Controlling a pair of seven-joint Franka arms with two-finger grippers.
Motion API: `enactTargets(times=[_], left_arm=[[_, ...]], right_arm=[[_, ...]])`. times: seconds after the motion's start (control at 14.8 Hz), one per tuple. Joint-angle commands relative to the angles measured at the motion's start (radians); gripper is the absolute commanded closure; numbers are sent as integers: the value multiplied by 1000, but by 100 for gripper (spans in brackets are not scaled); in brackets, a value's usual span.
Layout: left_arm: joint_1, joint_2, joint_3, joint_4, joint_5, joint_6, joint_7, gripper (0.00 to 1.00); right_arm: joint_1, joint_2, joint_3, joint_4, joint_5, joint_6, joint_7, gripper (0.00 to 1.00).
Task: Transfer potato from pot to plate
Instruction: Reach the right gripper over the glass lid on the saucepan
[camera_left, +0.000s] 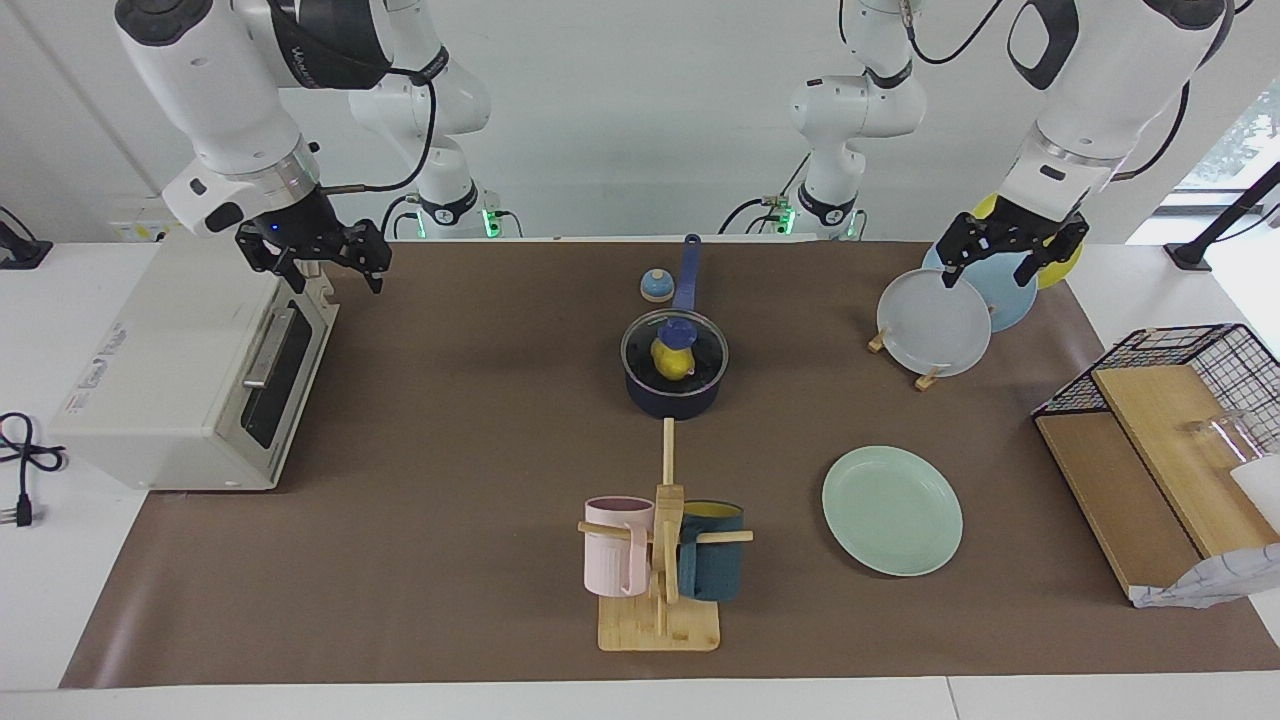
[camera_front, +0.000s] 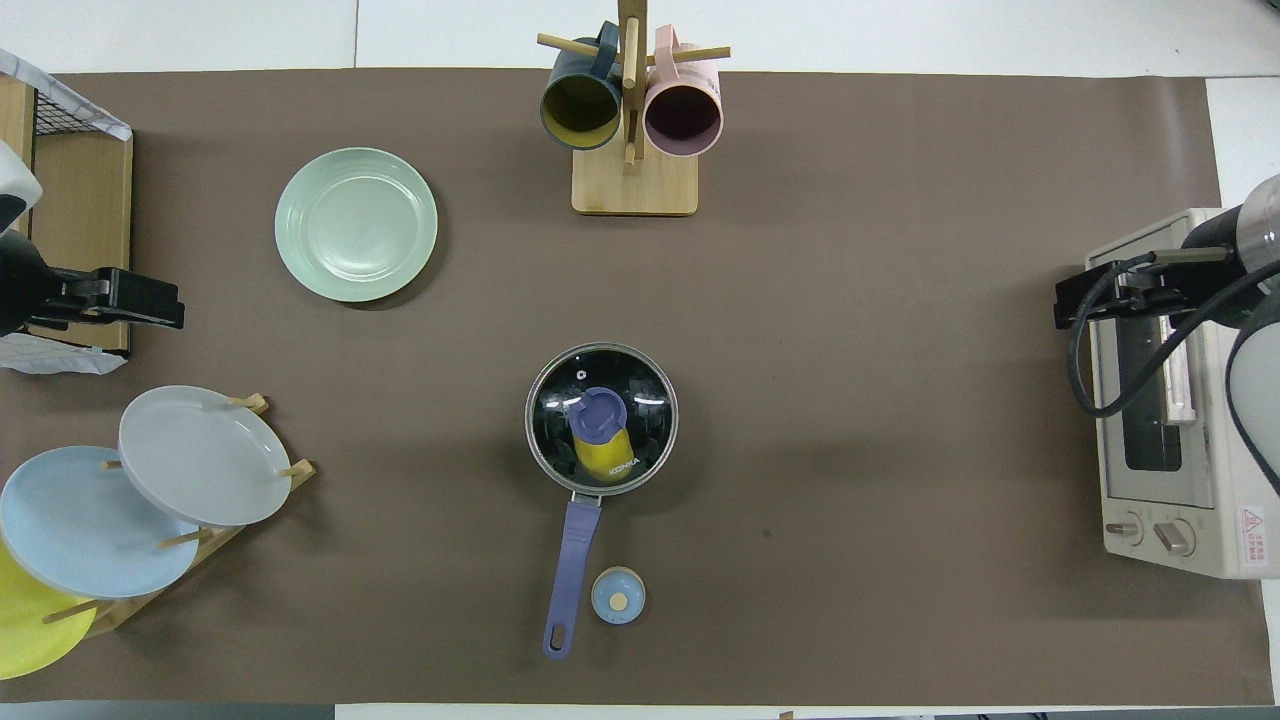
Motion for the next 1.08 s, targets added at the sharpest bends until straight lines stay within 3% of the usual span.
enactTargets(times=[0.0, 0.74, 1.01], left_arm=[[-8, -12, 10, 0, -9, -6, -10, 0], [-8, -12, 10, 0, -9, -7, -10, 0], [-8, -12, 10, 0, -9, -8, -10, 0]], right_arm=[[-13, -18, 6, -20, 7, 13, -26, 0], [-3, -17, 18, -19, 29, 15, -46, 0], [96, 1, 41, -10, 51, 48, 10, 0]])
